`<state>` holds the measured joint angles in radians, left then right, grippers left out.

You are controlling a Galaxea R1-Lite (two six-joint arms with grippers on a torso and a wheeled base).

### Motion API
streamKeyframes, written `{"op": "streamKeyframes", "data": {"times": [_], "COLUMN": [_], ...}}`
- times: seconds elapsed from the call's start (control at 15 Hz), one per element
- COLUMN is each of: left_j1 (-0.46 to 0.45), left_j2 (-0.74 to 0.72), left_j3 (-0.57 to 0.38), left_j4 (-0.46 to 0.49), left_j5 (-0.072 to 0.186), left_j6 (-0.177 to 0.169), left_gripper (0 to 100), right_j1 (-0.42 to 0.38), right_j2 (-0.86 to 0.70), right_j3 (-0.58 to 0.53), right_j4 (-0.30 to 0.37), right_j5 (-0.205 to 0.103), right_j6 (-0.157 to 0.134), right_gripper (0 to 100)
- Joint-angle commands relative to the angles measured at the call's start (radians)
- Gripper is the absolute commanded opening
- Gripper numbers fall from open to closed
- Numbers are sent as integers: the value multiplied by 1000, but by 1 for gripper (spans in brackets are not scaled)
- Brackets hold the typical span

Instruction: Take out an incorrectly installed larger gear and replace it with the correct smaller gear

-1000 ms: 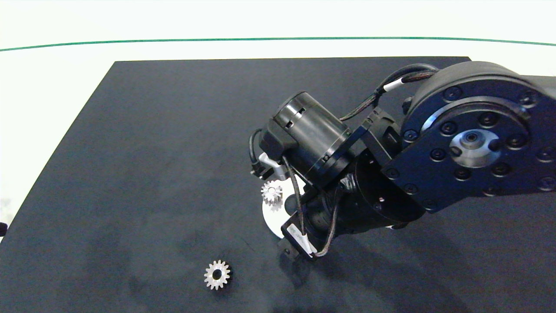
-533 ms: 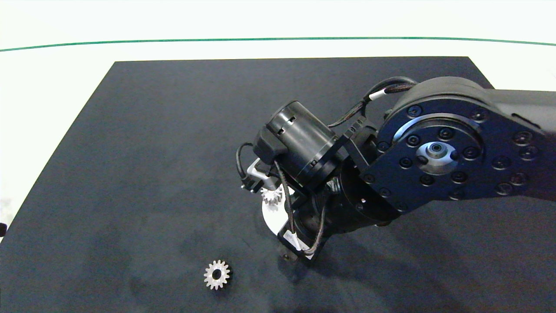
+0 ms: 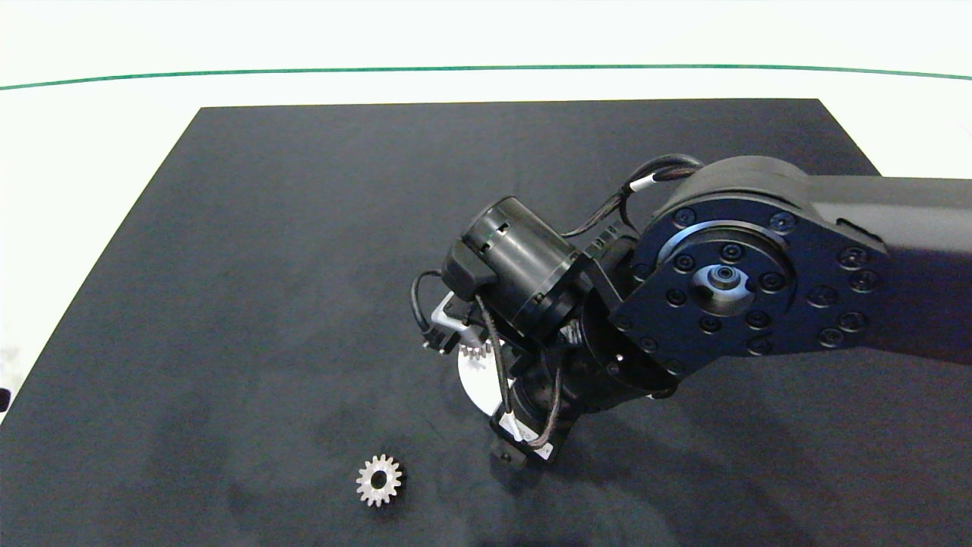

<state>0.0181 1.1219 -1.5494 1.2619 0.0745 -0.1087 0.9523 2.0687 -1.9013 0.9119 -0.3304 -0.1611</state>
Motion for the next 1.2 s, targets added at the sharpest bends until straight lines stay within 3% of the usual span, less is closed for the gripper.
{"op": "streamKeyframes", "data": {"times": [0.07,0.47,1.2], "left_j1": [0,0,0], "left_j2": [-5,-5,-17], "left_j3": [3,3,3], "left_j4": [5,2,1], "left_j5": [1,1,1], "left_j6": [-2,-2,-2], "left_gripper": [100,100,100], "right_j1": [-4,-7,-18], "right_j2": [16,41,45], "right_j3": [1,1,28], "right_j4": [4,-16,-18], "right_j5": [-2,-2,-7], "right_j6": [-2,6,3], "right_gripper": [100,99,76]}}
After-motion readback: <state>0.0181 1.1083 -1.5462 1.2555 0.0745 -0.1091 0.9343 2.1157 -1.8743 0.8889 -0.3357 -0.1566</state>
